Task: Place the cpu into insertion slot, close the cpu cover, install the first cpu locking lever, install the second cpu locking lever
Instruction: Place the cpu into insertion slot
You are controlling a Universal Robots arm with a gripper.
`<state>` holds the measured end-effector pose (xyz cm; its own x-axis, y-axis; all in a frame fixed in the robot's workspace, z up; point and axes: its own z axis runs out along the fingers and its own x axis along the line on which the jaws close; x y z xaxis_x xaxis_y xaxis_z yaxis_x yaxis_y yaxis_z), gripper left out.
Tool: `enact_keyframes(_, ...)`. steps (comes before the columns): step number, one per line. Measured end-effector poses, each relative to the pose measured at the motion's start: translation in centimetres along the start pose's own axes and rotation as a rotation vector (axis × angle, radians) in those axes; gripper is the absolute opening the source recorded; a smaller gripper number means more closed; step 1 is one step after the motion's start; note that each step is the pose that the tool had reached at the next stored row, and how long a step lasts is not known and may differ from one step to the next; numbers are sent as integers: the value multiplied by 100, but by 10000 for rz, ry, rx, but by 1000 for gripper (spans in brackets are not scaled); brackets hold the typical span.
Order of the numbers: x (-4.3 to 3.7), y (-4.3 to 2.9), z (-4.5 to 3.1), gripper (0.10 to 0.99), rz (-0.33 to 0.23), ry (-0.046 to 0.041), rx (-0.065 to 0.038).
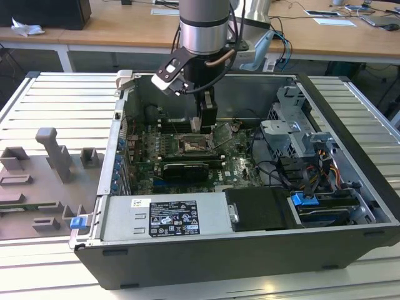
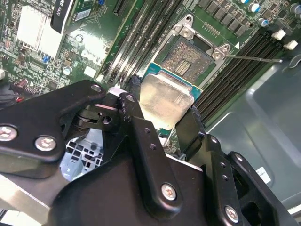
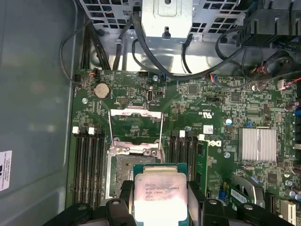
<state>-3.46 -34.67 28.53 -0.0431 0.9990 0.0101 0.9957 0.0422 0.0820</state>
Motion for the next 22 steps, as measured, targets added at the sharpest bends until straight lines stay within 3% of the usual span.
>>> enact_keyframes(6, 0, -4, 43, 541, 0, -1, 4)
enact_keyframes(11, 53, -21, 187, 541, 190, -18, 6)
enact_keyframes(13, 118, -25, 272, 541, 223, -19, 4)
enact_keyframes(22, 163, -75, 488, 541, 332, -29, 3)
